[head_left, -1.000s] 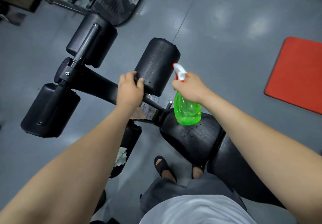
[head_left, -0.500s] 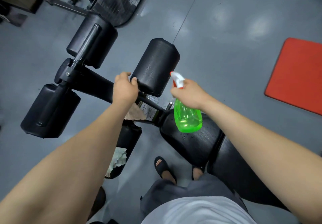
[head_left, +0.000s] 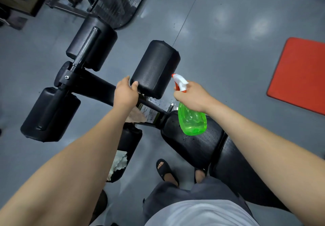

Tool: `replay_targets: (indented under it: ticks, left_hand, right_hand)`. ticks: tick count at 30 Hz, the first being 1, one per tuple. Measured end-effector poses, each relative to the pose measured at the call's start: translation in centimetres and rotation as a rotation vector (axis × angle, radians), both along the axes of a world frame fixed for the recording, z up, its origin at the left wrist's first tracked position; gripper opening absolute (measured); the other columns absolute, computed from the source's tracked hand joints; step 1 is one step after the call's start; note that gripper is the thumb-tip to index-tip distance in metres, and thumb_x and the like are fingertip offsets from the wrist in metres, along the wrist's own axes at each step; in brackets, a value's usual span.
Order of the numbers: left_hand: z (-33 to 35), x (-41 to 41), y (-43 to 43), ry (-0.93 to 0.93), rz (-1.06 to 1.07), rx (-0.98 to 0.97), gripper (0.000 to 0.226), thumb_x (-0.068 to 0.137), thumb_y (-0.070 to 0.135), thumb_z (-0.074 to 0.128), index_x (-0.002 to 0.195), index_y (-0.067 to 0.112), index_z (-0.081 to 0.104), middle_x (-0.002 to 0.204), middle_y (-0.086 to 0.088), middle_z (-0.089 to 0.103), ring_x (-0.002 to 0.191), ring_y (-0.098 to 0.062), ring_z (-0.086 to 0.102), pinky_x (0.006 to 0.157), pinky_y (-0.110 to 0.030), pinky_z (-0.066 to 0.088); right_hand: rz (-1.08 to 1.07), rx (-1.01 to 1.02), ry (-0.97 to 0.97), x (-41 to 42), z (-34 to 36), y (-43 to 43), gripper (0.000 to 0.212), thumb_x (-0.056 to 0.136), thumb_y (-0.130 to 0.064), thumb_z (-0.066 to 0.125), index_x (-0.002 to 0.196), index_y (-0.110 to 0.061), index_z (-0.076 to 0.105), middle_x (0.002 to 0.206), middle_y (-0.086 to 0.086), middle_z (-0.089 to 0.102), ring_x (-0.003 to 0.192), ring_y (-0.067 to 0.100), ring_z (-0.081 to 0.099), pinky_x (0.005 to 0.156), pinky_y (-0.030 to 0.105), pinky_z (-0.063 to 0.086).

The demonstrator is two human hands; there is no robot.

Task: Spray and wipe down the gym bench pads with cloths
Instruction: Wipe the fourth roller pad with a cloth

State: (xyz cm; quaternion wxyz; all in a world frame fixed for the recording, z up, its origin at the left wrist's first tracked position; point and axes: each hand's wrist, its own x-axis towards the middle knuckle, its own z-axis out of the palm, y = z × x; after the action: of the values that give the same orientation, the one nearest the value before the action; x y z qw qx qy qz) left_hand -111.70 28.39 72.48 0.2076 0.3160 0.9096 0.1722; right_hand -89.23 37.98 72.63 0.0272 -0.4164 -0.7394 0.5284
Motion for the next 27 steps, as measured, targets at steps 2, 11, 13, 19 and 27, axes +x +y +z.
replay_targets:
  ticks: [2,11,13,19,27]
  left_hand:
    - [0.1,0.0,-0.1,0.02,0.014,0.057,0.049,0.105,0.037,0.049,0.149,0.016,0.046,0.15,-0.008,0.047,0.135,-0.023,0.048,0.11,-0.036,0.037]
    - [-0.7,1.9,-0.9,0.079,-0.139,0.087,0.055,0.102,0.038,0.056,0.151,0.017,0.043,0.147,-0.004,0.044,0.129,-0.02,0.048,0.108,-0.035,0.04]
    - [-0.4,1.2,-0.3,0.046,-0.087,0.037,0.053,0.106,0.036,0.049,0.154,0.016,0.04,0.152,-0.008,0.042,0.134,-0.024,0.047,0.112,-0.037,0.036]
    - [0.4,0.8,0.6,0.04,-0.029,0.07,0.039,0.106,0.029,0.046,0.144,0.019,0.052,0.144,-0.008,0.048,0.127,-0.024,0.052,0.106,-0.031,0.037]
    - [0.0,1.3,0.0,0.028,-0.105,0.008,0.053,0.108,0.037,0.043,0.157,0.02,0.036,0.155,-0.004,0.04,0.134,-0.022,0.048,0.109,-0.033,0.036]
  right_hand:
    - [-0.058,0.011,0.03,-0.2,0.0,0.6,0.046,0.08,-0.034,0.047,0.123,-0.02,0.054,0.088,0.005,0.061,0.078,0.023,0.053,0.074,0.037,0.047]
    - [0.172,0.091,-0.02,-0.6,0.7,-0.7,0.058,0.086,-0.029,0.045,0.143,-0.032,0.043,0.083,0.005,0.058,0.081,0.029,0.055,0.073,0.036,0.046]
    - [0.119,0.059,-0.022,-0.4,0.1,-0.8,0.064,0.079,-0.037,0.042,0.143,-0.033,0.044,0.08,0.001,0.057,0.079,0.025,0.055,0.071,0.034,0.045]
    - [-0.114,0.08,-0.011,-0.8,-0.5,2.2,0.046,0.073,-0.041,0.042,0.116,-0.029,0.056,0.081,-0.002,0.056,0.082,0.027,0.057,0.068,0.034,0.041]
    - [0.18,0.095,-0.06,-0.9,0.4,-1.7,0.07,0.082,-0.039,0.042,0.151,-0.033,0.037,0.071,-0.003,0.048,0.072,0.024,0.05,0.067,0.034,0.038]
